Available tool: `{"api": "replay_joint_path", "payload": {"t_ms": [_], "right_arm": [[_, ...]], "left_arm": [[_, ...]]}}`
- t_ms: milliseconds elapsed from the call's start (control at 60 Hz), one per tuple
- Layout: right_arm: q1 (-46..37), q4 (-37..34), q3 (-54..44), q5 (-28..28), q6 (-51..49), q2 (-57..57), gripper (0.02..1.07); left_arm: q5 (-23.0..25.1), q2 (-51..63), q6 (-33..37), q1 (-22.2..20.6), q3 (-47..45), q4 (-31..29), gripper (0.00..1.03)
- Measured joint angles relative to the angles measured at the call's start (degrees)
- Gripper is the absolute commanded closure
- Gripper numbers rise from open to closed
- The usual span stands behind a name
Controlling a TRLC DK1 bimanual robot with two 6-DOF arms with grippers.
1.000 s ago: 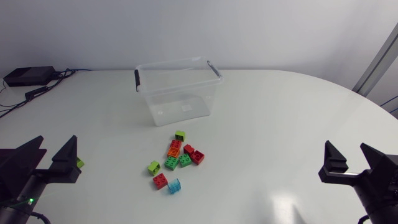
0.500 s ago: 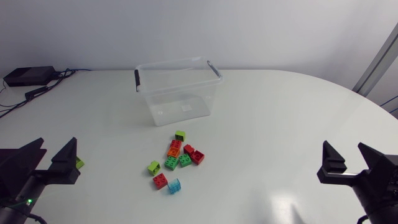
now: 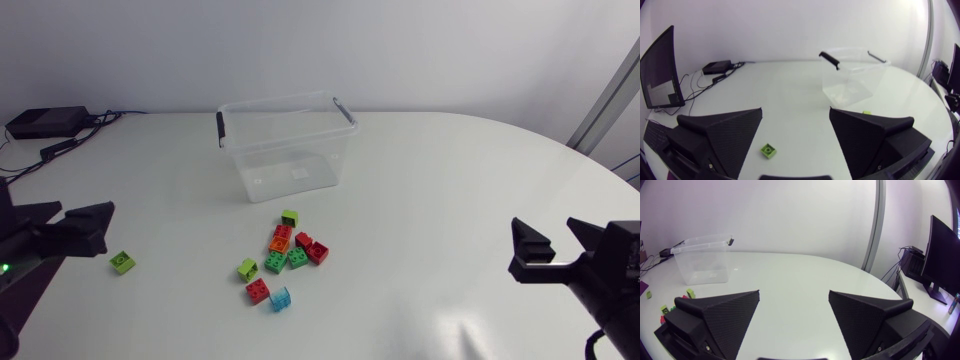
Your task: Place the duplo bricks in the container
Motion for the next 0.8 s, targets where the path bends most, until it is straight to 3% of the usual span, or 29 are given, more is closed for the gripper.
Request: {"api": "replay_joint_path", "payload": {"t_ms": [183, 483, 800], "right_arm": [[0.0, -0.9, 4.7, -0.2, 0.0, 9.2, 0.07], [0.0, -6.3, 13.3, -0.9, -1.7, 23.3, 0.07], [3.6, -12.1, 20.4, -0.9, -5.7, 33.1, 0.07]], "left_arm": [[0.0, 18.9, 5.6, 3.4, 10.2, -4.9, 0.12], [3.8, 33.7, 14.5, 9.4, 15.8, -9.7, 0.12], [5.0, 47.7, 28.4, 14.6, 21.4, -11.5, 0.12]]}}
